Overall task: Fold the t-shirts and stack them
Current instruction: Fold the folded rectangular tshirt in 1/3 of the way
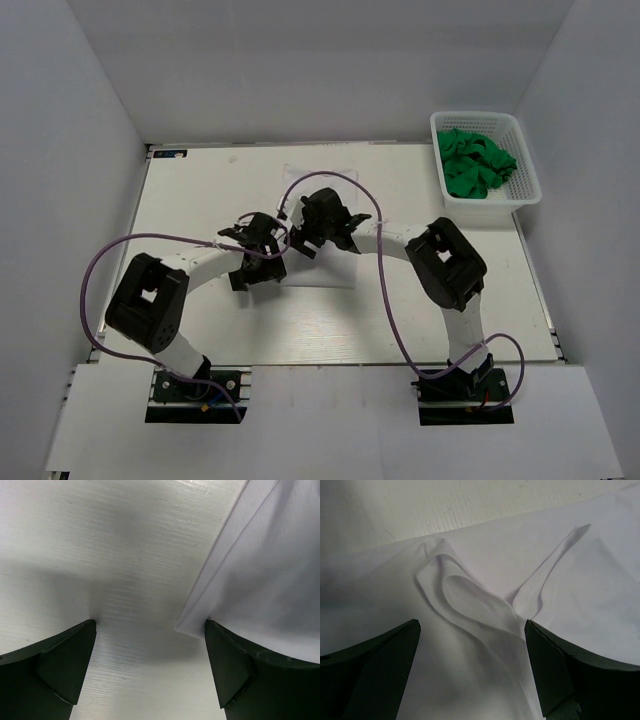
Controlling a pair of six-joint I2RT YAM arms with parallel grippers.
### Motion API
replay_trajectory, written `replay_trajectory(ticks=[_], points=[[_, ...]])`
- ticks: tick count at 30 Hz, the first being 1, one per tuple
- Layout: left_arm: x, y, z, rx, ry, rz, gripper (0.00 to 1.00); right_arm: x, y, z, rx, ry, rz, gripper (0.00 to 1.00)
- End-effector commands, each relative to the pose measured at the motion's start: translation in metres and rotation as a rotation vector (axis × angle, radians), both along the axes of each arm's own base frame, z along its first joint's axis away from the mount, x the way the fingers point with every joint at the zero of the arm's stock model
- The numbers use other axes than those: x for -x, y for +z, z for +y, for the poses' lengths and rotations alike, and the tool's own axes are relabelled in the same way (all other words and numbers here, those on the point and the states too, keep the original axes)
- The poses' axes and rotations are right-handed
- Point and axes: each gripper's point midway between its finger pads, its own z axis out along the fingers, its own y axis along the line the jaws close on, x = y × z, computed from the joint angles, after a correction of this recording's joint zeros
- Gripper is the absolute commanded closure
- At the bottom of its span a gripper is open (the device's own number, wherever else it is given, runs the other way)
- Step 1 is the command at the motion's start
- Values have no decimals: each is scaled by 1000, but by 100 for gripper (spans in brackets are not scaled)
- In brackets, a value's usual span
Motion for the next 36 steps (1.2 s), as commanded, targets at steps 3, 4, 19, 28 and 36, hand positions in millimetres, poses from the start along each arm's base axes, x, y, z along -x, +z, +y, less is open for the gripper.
replay_trajectory(ticks=[3,4,19,28,36], points=[[28,-16,4,28,-8,81,0,-30,12,18,-61,-71,-128,10],[28,-18,4,27,-17,79,0,-34,8,17,-69,-107,-122,10],[26,-21,-1,38,-32,97,0,-113,50,10,-226,-503,-171,10],[-6,44,-10,103,-41,-77,0,-81,130,-53,-457,-751,29,10],[-28,59,-19,183,-76,-160,0,21,97,-121,-450,-829,395,10]])
